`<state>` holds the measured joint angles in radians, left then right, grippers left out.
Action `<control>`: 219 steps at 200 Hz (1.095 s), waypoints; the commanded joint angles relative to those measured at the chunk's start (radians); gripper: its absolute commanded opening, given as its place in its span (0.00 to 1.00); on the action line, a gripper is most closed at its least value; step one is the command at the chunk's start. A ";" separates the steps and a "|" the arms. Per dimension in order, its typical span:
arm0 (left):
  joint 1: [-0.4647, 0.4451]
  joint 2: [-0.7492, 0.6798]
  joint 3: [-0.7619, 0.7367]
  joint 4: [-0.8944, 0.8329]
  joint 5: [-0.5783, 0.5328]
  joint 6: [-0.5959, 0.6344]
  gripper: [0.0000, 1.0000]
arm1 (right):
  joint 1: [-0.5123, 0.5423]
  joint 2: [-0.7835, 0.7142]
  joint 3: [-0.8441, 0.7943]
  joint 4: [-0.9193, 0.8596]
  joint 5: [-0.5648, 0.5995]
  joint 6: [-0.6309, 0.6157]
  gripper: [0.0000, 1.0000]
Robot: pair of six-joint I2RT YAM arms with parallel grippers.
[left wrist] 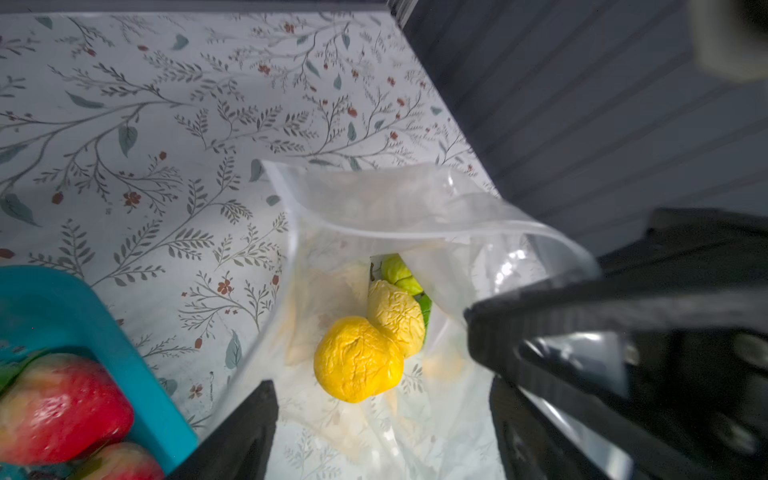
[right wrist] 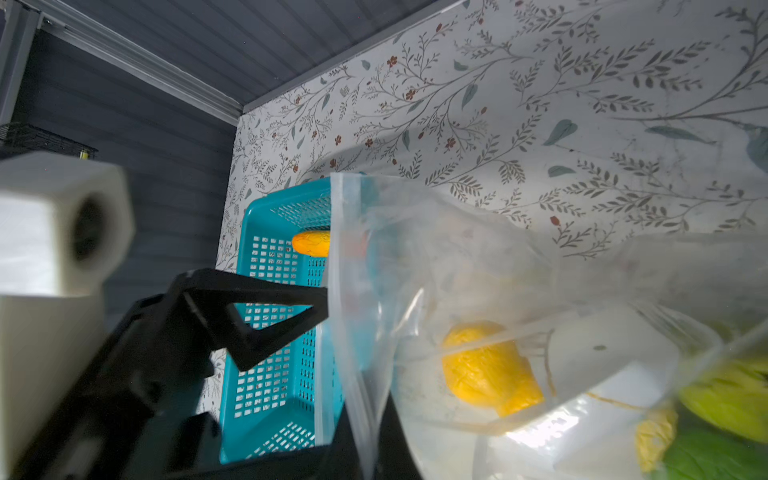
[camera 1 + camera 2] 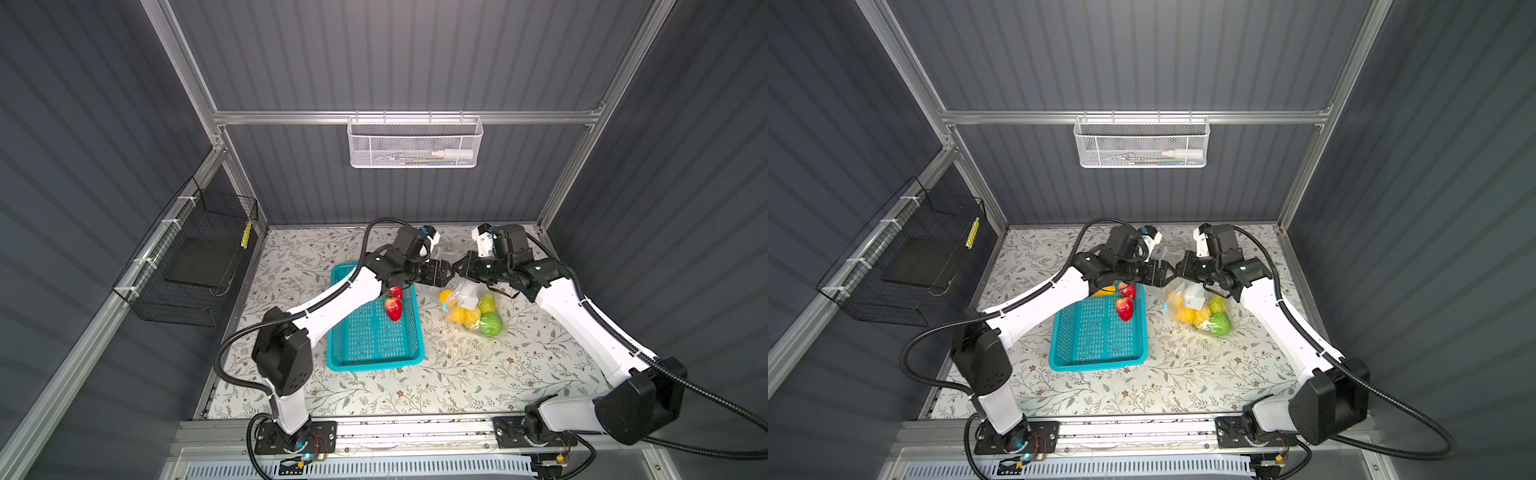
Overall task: Place the food in the zip-top bag and seal the zipper
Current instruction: 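Open the left gripper and withdraw it back over the basket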
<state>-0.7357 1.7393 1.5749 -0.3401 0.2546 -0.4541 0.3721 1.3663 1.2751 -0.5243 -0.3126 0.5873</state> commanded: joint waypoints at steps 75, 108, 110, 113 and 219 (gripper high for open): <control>0.221 -0.107 -0.077 -0.038 -0.024 0.168 0.87 | 0.004 -0.029 -0.013 -0.004 -0.004 0.000 0.00; 0.294 -0.088 -0.087 -0.150 -0.059 0.308 0.87 | 0.004 -0.026 -0.009 -0.003 -0.002 0.002 0.00; 0.298 -0.088 -0.089 -0.154 -0.061 0.315 0.87 | 0.004 -0.026 -0.009 -0.004 -0.002 0.003 0.00; 0.302 -0.086 -0.092 -0.162 -0.063 0.328 0.87 | 0.004 -0.026 -0.009 -0.003 -0.002 0.003 0.00; 0.344 0.038 -0.120 -0.261 -0.071 0.657 0.87 | 0.003 -0.006 0.020 -0.015 -0.003 0.015 0.00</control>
<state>-0.3958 1.7294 1.4422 -0.5468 0.1867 0.0837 0.3737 1.3659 1.2739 -0.5289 -0.3138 0.5926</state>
